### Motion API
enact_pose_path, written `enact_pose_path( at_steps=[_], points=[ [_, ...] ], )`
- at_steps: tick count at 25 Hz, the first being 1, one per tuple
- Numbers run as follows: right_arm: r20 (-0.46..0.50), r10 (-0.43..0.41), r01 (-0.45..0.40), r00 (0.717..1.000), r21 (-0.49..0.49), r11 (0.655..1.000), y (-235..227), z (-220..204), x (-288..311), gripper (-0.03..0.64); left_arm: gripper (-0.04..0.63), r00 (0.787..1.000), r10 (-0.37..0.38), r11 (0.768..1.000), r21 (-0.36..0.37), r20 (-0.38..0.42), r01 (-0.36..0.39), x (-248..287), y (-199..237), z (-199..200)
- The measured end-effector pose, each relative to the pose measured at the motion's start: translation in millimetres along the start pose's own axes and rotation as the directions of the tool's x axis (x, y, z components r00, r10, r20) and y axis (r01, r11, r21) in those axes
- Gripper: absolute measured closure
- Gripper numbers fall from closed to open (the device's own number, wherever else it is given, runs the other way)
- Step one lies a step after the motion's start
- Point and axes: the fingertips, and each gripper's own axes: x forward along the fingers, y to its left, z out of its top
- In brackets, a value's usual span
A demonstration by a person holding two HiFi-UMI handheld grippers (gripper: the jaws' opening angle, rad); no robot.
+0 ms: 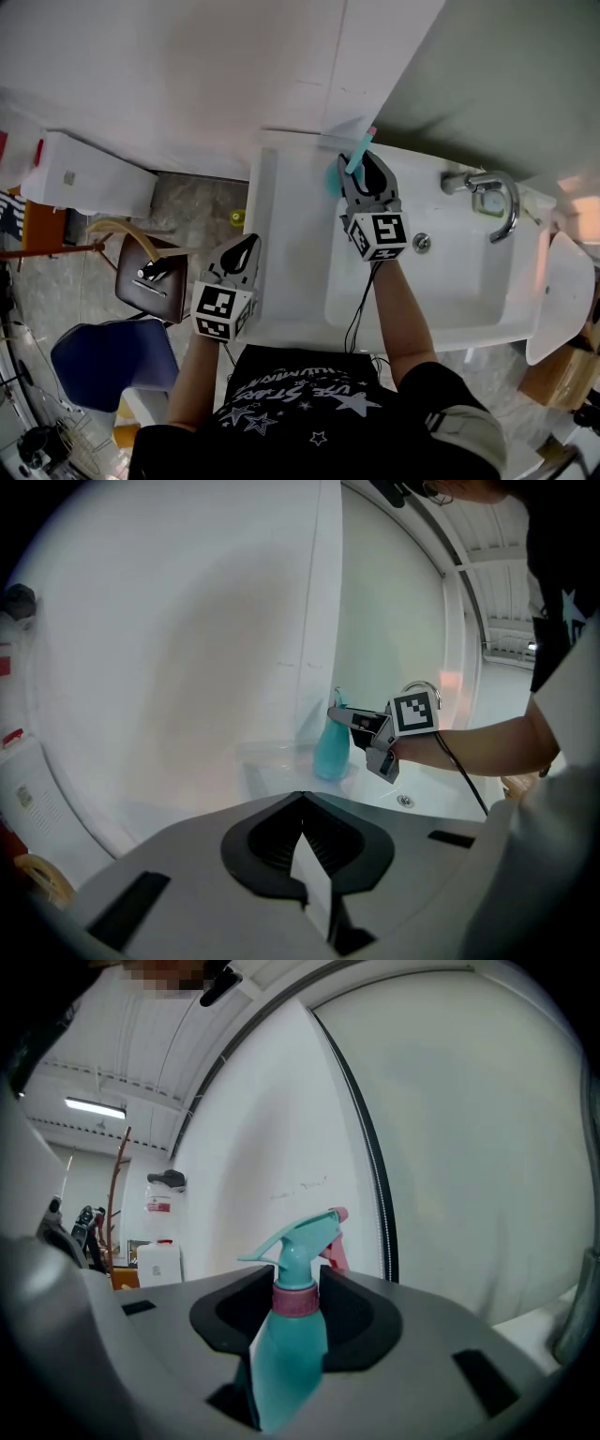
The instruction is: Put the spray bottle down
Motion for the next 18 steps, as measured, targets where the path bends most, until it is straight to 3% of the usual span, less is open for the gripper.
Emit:
enact_pose_path(
  at_steps=[11,18],
  points=[
    [0.052,-0.006,0.005,0.999,0.000,1.000,-4.0,-4.5,8.1,0.453,0.580,1.000,-0.006,1.000,0.002,-0.020,0.006,3.1,-2.1,-4.6],
    [0.038,-0.006,0.005,0.999,0.020,1.000,-1.2,-6.9,5.5,0.443,0.580,0.999,-0.027,1.000,0.004,-0.039,0.027,5.3,-5.3,-9.3]
  ],
)
